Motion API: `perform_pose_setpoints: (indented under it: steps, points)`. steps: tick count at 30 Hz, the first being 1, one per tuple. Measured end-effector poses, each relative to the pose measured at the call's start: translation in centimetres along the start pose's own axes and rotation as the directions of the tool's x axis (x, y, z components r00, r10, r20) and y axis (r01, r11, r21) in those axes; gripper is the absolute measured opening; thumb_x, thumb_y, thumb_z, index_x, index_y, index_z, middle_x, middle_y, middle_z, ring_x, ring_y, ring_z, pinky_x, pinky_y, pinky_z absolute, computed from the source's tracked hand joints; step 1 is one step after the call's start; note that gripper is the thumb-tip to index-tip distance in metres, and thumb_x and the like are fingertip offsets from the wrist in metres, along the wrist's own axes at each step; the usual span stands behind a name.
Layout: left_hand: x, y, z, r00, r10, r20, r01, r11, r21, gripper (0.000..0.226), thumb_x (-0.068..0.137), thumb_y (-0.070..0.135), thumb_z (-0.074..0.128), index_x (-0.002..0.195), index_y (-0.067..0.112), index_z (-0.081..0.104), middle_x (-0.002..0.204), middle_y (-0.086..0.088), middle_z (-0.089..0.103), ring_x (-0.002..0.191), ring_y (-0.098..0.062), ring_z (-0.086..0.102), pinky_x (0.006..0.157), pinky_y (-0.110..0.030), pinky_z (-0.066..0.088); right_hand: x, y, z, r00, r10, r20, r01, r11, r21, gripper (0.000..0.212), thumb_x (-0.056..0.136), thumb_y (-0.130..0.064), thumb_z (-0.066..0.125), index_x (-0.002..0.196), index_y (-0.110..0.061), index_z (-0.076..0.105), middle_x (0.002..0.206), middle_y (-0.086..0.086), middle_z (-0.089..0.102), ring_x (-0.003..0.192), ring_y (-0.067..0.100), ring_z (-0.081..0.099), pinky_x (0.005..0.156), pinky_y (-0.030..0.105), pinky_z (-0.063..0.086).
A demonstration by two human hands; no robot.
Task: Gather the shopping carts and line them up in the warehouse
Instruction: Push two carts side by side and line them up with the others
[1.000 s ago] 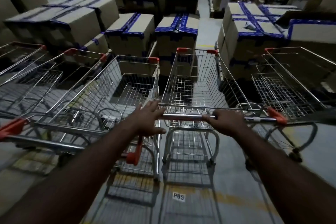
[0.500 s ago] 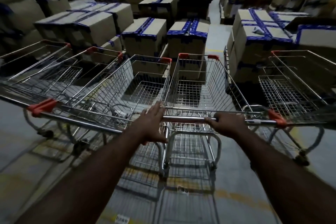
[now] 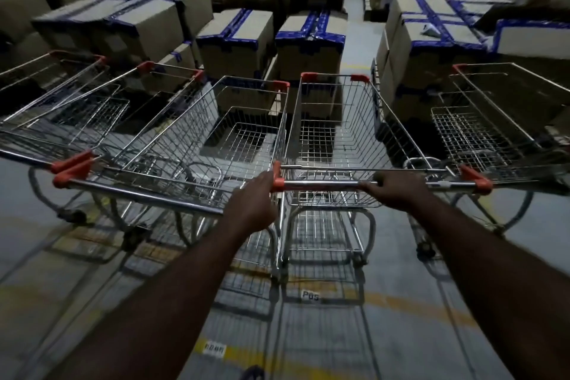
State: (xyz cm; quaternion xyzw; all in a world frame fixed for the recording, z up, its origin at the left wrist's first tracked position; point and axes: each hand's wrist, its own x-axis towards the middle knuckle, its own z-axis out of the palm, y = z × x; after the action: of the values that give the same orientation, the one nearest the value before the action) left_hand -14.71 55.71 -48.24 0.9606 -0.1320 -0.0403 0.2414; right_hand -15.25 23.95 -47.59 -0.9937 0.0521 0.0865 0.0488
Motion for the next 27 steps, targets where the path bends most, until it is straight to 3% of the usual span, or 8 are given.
perform_pose_setpoints:
  steps: [2,5,9,12,15,17,20,27]
  points:
    - [0.0,-0.3,0.0,1.0,0.003,-0.021,-0.005,0.999,-0.05,0.086,0.086,-0.002,0.059,0.152,0.038,0.021,0.105,0.015,0.051,0.075,-0.01,0.06,0.06,-0.033,0.055,-0.2,0.0,0.3,1.0,0.002,0.0,-0.002,1.0,0.023,0.061,0.088,-0.079,0.027,0.097,-0.031,0.062,0.098,-0.001,0.068,0.097,0.021,0.06,0.095,0.045,0.036]
    - [-0.2,-1.5,-0.1,1.0,-0.012,-0.014,0.011,0.998,-0.069,0.074,0.088,0.004,0.06,0.146,0.04,0.033,0.097,0.009,0.059,0.078,-0.016,0.062,0.068,-0.041,0.058,-1.1,-0.5,1.4,1.0,-0.011,0.014,0.01,0.999,0.03,0.062,0.087,-0.082,0.025,0.091,-0.031,0.06,0.09,-0.004,0.066,0.09,0.018,0.059,0.096,0.044,0.039]
    - [-0.2,-2.7,-0.8,0.998,0.028,-0.057,-0.028,1.0,0.001,0.042,0.086,0.016,0.059,0.124,0.036,0.054,0.084,0.006,0.059,0.08,-0.024,0.062,0.072,-0.038,0.054,-2.5,-1.8,1.5,1.0,-0.003,-0.026,0.004,1.0,0.028,0.065,0.086,-0.082,0.025,0.09,-0.029,0.062,0.087,-0.005,0.065,0.087,0.018,0.058,0.095,0.044,0.037]
    - [-0.8,-3.3,-0.8,0.992,0.13,-0.002,-0.129,0.987,-0.097,0.031,0.085,0.029,0.05,0.113,0.028,0.062,0.111,-0.002,0.068,0.091,-0.026,0.066,0.078,-0.038,0.055,-3.8,-2.1,1.9,0.999,0.01,-0.033,-0.009,1.0,0.03,0.051,0.091,-0.075,0.032,0.084,-0.031,0.057,0.079,-0.009,0.059,0.088,0.017,0.057,0.102,0.049,0.033]
    - [-1.3,-3.9,-0.7,0.941,0.33,0.073,-0.335,0.939,0.071,0.032,0.084,0.032,0.058,0.113,0.021,0.064,0.155,0.0,0.041,0.123,-0.024,0.055,0.094,-0.038,0.049,-4.7,-2.1,2.0,0.999,0.026,-0.036,-0.024,0.999,0.035,0.052,0.089,-0.077,0.03,0.084,-0.031,0.054,0.077,-0.01,0.057,0.087,0.017,0.057,0.106,0.052,0.03]
    - [-1.3,-4.2,-0.5,0.905,0.414,0.101,-0.426,0.888,0.174,0.053,0.082,0.037,0.068,0.13,0.017,0.058,0.155,-0.005,0.04,0.137,-0.025,0.042,0.106,-0.039,0.038,-5.1,-2.1,2.1,0.998,0.034,-0.052,-0.031,0.998,0.051,0.058,0.085,-0.081,0.026,0.083,-0.03,0.055,0.078,-0.008,0.06,0.087,0.018,0.059,0.105,0.051,0.03]
    - [-0.8,-4.3,0.2,0.868,0.489,0.089,-0.495,0.833,0.247,0.054,0.081,0.04,0.071,0.127,0.015,0.058,0.141,-0.004,0.053,0.144,-0.023,0.032,0.119,-0.045,0.026,-5.6,-2.2,2.4,0.997,0.038,-0.066,-0.03,0.994,0.109,0.051,0.09,-0.076,0.032,0.073,-0.03,0.049,0.074,-0.012,0.057,0.084,0.015,0.055,0.109,0.057,0.023]
    - [-0.3,-4.0,0.3,0.898,0.428,0.104,-0.44,0.875,0.202,0.031,0.085,0.037,0.071,0.111,0.021,0.064,0.136,0.0,0.055,0.14,-0.019,0.039,0.096,-0.034,0.049,-6.9,-2.7,3.1,0.991,0.08,-0.103,-0.065,0.989,0.136,0.055,0.089,-0.076,0.035,0.075,-0.028,0.056,0.074,-0.01,0.059,0.083,0.014,0.055,0.108,0.06,0.021]
